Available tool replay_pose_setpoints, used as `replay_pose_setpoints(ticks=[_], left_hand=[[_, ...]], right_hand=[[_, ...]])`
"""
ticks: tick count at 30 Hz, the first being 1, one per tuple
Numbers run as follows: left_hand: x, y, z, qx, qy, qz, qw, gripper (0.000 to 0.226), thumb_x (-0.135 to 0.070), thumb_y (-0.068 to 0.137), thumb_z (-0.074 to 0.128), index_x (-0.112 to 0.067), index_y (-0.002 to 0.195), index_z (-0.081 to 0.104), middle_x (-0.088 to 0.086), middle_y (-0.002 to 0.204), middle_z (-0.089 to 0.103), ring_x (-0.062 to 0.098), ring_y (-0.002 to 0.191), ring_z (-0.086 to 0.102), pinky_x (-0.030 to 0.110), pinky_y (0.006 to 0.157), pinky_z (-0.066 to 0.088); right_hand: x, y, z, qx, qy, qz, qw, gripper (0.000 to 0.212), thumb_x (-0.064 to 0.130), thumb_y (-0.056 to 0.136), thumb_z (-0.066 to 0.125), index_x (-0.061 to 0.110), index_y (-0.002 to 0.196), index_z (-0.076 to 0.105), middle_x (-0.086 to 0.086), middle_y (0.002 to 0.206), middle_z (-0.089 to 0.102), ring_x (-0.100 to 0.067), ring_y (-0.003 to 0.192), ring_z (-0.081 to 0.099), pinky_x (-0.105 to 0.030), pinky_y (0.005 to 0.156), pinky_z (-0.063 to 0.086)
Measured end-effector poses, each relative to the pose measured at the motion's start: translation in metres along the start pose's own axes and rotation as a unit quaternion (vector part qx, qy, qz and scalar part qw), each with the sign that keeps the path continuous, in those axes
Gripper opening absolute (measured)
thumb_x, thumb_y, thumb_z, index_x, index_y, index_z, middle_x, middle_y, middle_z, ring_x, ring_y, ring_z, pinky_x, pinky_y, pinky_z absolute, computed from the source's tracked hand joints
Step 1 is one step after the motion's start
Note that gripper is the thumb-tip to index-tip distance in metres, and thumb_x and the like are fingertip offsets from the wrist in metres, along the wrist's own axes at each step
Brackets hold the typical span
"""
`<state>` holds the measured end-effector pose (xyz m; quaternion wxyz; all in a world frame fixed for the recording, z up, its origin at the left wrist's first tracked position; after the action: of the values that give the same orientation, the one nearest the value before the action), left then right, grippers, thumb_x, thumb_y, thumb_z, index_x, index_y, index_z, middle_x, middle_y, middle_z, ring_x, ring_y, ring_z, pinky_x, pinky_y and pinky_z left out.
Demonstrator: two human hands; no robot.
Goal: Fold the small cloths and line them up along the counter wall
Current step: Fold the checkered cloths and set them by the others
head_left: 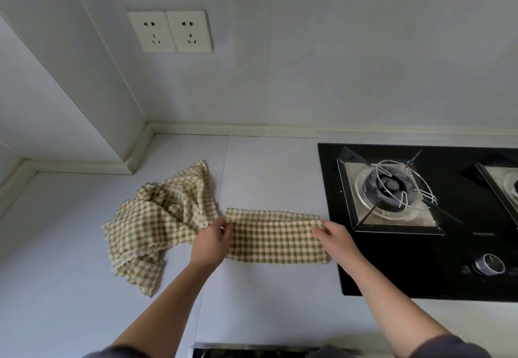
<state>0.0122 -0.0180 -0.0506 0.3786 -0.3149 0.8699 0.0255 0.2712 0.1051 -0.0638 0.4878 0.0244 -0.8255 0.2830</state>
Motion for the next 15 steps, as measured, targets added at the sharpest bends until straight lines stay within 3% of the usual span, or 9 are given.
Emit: replay_pose_setpoints(ticks=[5,7,10,15], left_hand=[[-0.004,0.028,0.016,0.026,0.018,-0.025,0.999,0.022,-0.026,0.100,0.042,-0.012,0.083,0.047,-0.001,0.065,0.051,0.021,0.066,0.052,0.030,0.056,0.037],[-0.002,0.037,0.020,0.034,0.030,-0.035,0.998,0.021,-0.025,0.101,0.038,-0.013,0.087,0.047,-0.001,0.072,0.052,0.021,0.072,0.054,0.030,0.061,0.040],[0.000,0.044,0.024,0.030,0.047,-0.053,0.997,0.023,-0.025,0.102,0.035,-0.010,0.094,0.050,0.001,0.077,0.053,0.022,0.074,0.053,0.031,0.063,0.041],[0.004,0.049,0.029,0.011,0.083,-0.068,0.994,0.025,-0.024,0.102,0.033,-0.006,0.101,0.051,0.005,0.080,0.055,0.025,0.074,0.053,0.035,0.064,0.044]], right_hand=[[-0.006,0.017,0.000,-0.068,-0.079,0.028,0.994,0.020,0.017,0.095,0.050,0.004,0.100,0.065,-0.009,0.097,0.067,-0.022,0.091,0.062,-0.033,0.078,0.049],[-0.006,0.021,0.001,-0.086,-0.099,0.028,0.991,0.022,0.016,0.095,0.049,0.000,0.098,0.063,-0.013,0.094,0.066,-0.024,0.085,0.062,-0.030,0.069,0.046],[-0.004,0.024,0.003,-0.114,-0.124,0.027,0.985,0.019,0.015,0.095,0.048,0.003,0.089,0.061,-0.009,0.086,0.064,-0.019,0.074,0.057,-0.030,0.064,0.044],[-0.002,0.026,0.007,-0.157,-0.204,0.020,0.966,0.018,0.022,0.094,0.050,0.009,0.085,0.059,-0.006,0.079,0.063,-0.027,0.076,0.061,-0.034,0.066,0.048]])
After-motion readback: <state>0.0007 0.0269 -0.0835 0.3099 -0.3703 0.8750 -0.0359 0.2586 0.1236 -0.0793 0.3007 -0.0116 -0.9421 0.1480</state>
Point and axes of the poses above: each hand's wrist, its own y-axis towards the middle knuckle, its own z-axis out of the palm, x = y × z, the point moved 6 cm from there along y, towards the middle knuckle
